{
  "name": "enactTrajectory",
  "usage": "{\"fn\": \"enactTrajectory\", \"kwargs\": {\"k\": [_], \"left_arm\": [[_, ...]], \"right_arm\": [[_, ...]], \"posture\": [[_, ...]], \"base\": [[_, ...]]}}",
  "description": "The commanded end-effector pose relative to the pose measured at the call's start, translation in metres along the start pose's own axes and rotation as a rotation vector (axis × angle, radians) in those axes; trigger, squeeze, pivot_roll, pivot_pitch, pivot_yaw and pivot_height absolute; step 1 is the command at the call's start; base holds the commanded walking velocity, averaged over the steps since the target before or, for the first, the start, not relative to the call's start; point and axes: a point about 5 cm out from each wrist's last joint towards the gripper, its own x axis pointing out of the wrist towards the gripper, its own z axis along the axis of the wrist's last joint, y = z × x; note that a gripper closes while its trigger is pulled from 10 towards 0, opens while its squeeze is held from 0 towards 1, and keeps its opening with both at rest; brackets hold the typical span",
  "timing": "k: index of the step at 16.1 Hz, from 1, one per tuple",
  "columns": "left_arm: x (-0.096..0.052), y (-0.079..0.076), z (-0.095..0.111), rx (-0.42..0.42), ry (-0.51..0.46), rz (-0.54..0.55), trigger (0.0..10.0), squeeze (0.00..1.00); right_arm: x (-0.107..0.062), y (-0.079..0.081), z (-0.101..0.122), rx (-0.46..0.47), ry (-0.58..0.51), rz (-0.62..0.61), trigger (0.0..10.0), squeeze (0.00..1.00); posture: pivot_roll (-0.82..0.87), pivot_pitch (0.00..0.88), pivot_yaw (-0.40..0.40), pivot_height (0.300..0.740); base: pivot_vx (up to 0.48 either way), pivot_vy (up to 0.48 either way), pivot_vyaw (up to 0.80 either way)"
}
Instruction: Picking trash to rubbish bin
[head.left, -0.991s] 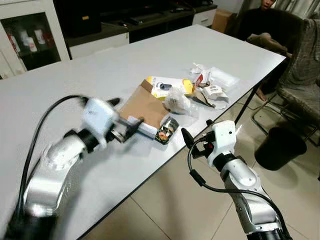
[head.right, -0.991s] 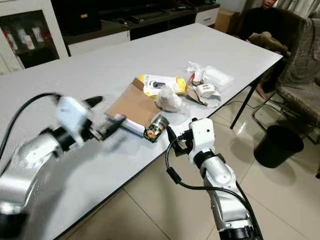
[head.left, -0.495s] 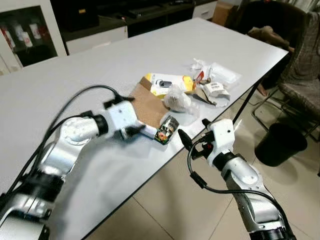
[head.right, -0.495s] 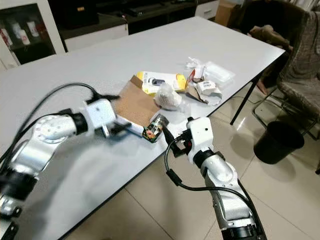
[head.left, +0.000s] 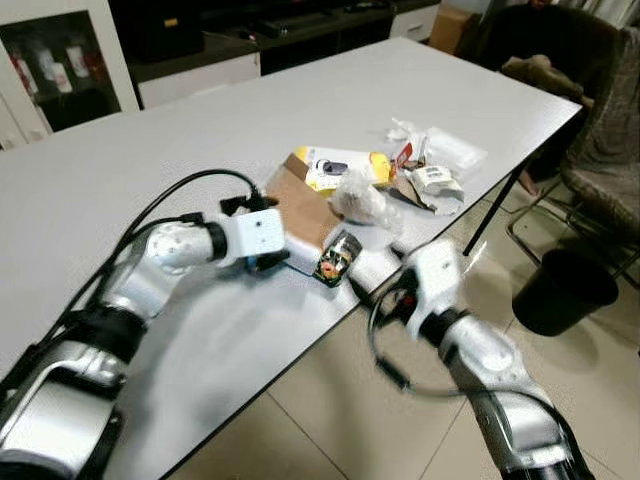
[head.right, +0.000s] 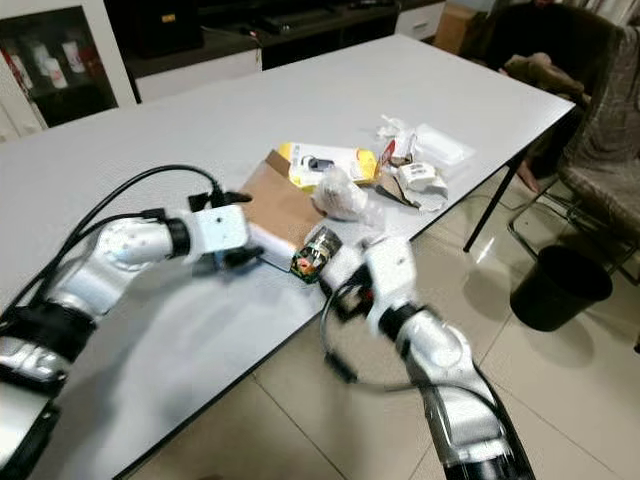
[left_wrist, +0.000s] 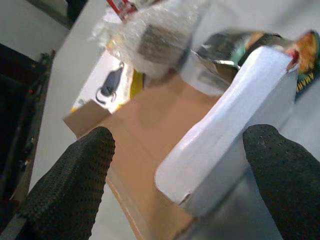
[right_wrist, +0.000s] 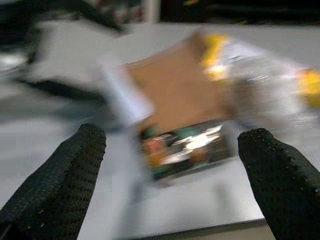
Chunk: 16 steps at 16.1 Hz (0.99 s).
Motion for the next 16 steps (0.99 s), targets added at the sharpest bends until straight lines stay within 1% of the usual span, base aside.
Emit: {"fn": "enactTrajectory", "kwargs": {"k": [1,2,3,6,7,9,11,12,14,15,16], "left_arm": [[0.005,0.003,0.005,0.024,-0.021,0.001,10.0,0.00],[0.008,-0.002,0.007,0.038,-0.036,-0.036,10.0,0.00],[0.011,-0.009,0.008,0.044,-0.050,-0.082,10.0,0.00],[0.016,-0.021,0.008,0.060,-0.067,-0.169,10.0,0.00],[0.017,-0.025,0.008,0.082,-0.070,-0.200,10.0,0.00],[0.020,-0.026,0.008,0.116,-0.054,-0.210,10.0,0.00],[0.025,-0.021,0.004,0.139,0.003,-0.171,10.0,0.00],[0.025,-0.020,0.002,0.154,0.029,-0.172,10.0,0.00],[0.025,-0.019,-0.001,0.147,0.044,-0.166,10.0,0.00],[0.025,-0.018,-0.001,0.144,0.047,-0.163,2.7,0.00],[0.025,-0.018,-0.002,0.147,0.048,-0.161,0.9,0.00]], "right_arm": [[-0.005,0.008,-0.005,0.005,0.049,0.097,10.0,0.00],[-0.008,0.014,-0.009,0.018,0.080,0.164,10.0,0.00],[-0.010,0.018,-0.010,0.029,0.102,0.204,10.0,0.00],[-0.011,0.017,-0.009,0.024,0.110,0.206,10.0,0.00],[-0.011,0.017,-0.009,0.023,0.111,0.208,10.0,0.00],[-0.010,0.018,-0.007,0.023,0.112,0.214,10.0,0.00],[-0.010,0.020,-0.007,0.027,0.111,0.216,10.0,0.00],[-0.010,0.021,-0.006,0.027,0.111,0.217,10.0,0.00],[-0.010,0.021,-0.006,0.027,0.110,0.216,10.0,0.00],[-0.010,0.021,-0.006,0.026,0.111,0.214,10.0,0.00],[-0.010,0.021,-0.006,0.025,0.111,0.213,10.0,0.00]], "posture": [[-0.02,0.026,-0.064,0.740],[-0.02,0.024,-0.064,0.740],[-0.03,0.023,-0.064,0.740],[-0.02,0.021,-0.066,0.740],[-0.02,0.021,-0.066,0.740],[-0.03,0.024,-0.064,0.740],[-0.03,0.024,-0.063,0.740],[-0.03,0.025,-0.061,0.740],[-0.03,0.028,-0.060,0.740],[-0.02,0.031,-0.059,0.740],[-0.03,0.035,-0.058,0.740]], "base": [[0.000,0.000,0.00],[0.000,0.000,0.00],[0.000,0.000,0.00],[0.000,0.000,0.00],[0.000,0.000,0.00],[0.000,0.000,0.00],[0.000,0.000,0.00],[0.000,0.000,0.00],[0.000,0.000,0.00],[0.000,0.000,0.00],[0.000,0.000,0.00]]}}
